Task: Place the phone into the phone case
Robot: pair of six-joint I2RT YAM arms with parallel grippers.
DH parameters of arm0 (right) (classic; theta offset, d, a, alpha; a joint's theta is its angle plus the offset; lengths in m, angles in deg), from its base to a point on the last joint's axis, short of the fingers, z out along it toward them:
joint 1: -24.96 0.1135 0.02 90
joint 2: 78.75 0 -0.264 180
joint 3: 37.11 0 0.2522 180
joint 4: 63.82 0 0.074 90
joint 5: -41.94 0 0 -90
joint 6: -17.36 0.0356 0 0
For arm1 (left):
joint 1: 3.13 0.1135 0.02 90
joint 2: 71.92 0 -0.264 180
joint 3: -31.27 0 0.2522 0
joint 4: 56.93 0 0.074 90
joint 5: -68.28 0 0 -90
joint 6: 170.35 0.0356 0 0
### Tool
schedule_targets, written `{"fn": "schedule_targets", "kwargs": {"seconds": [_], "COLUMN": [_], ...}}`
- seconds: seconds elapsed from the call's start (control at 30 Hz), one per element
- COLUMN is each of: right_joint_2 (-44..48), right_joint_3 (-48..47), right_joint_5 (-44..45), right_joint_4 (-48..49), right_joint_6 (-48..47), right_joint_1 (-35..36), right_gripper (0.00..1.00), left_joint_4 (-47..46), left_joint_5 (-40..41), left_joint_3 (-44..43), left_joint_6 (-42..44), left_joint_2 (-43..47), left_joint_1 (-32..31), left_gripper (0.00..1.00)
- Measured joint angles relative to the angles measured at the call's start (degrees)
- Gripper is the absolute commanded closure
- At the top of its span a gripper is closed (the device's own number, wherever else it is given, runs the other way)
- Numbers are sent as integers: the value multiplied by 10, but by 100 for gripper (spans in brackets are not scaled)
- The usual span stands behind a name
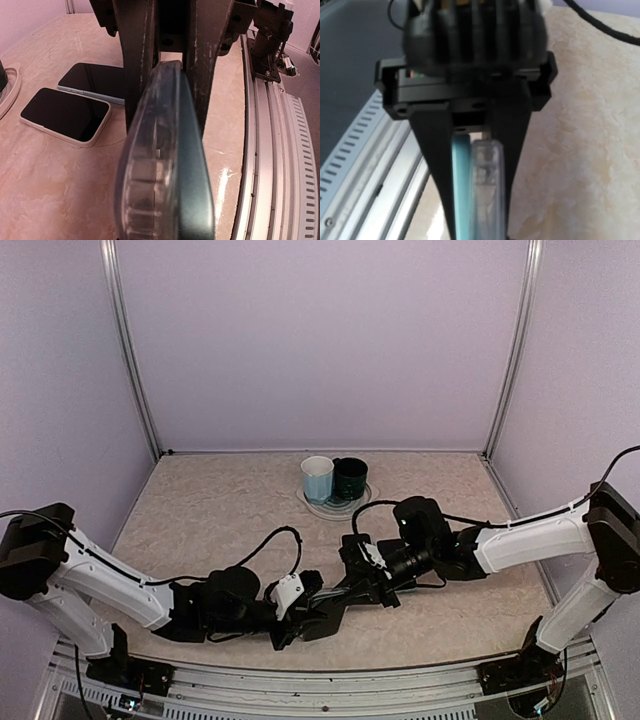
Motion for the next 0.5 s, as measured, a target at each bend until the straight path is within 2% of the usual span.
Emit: {"fn": "schedule_targets", "kwargs": {"seconds": [0.1,0.17,0.3,0.4,0.5], "right_joint_2": [17,39,66,66,65], "right_joint_3": [8,20,38,45,46], "right_joint_5": [9,18,34,50,66], "right_joint_4": [10,35,72,88,94], "right_joint_6": [22,38,61,90,131], "right_joint_1": [0,0,0,0,0], "right_gripper": [54,41,27,20,21], "left_joint_4": [0,0,8,17,17], "left_joint_5": [-5,4,40,47,41], "left_joint_3": [-2,-5,-10,-21,-23], "left_joint_6": [-16,-32,-42,-48,-72], "left_joint_2": [10,17,20,10,8], "left_joint_1": [-1,-6,-11,-13,-12], "left_gripper": [100,100,100,100,100]}}
